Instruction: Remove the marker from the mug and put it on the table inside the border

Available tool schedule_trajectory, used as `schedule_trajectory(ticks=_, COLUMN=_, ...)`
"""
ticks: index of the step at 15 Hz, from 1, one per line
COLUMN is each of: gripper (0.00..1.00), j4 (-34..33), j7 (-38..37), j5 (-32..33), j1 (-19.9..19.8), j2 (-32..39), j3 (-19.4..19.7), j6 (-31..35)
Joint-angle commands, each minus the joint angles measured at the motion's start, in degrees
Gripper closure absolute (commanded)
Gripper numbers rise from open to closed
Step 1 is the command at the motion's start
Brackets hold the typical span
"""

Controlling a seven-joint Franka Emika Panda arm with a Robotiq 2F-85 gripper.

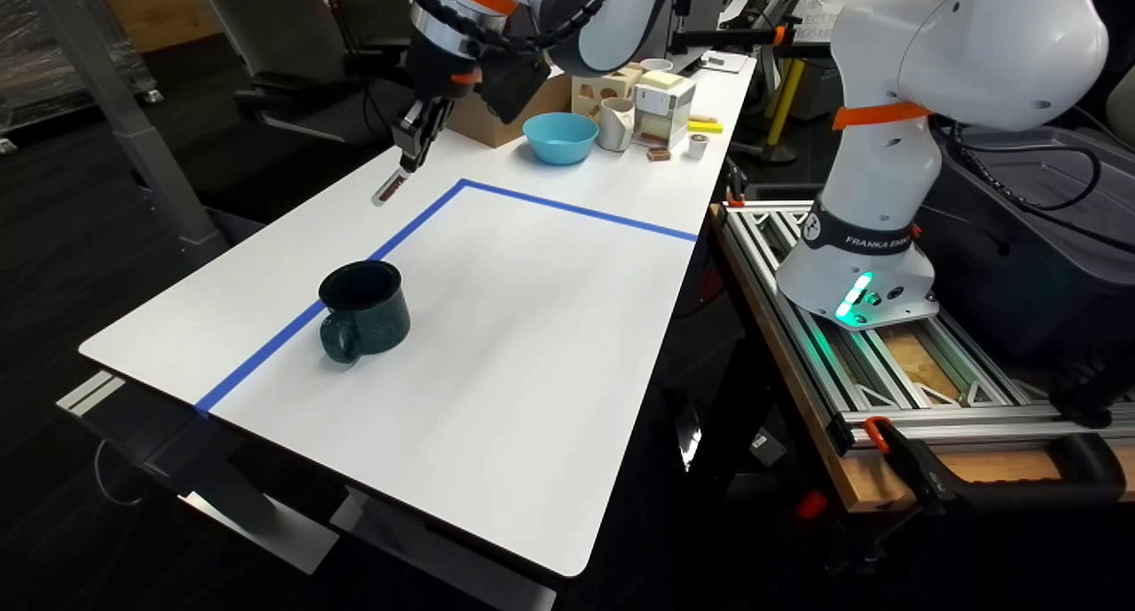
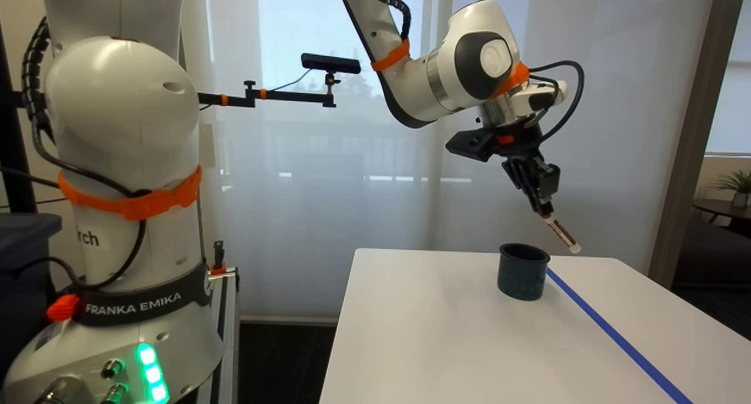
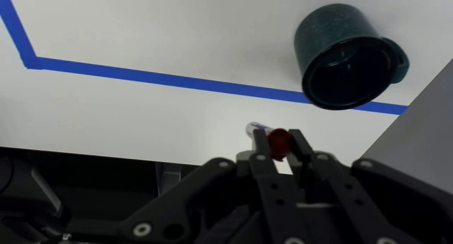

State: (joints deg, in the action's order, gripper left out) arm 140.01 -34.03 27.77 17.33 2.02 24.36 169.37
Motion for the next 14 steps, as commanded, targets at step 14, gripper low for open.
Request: schedule_trajectory(ticks=14, gripper=0.95, j4=11.14, j7=-1.44, j5=-5.39, j1=-10.35, j2=11.53, j3=-7.78, j6=18.85)
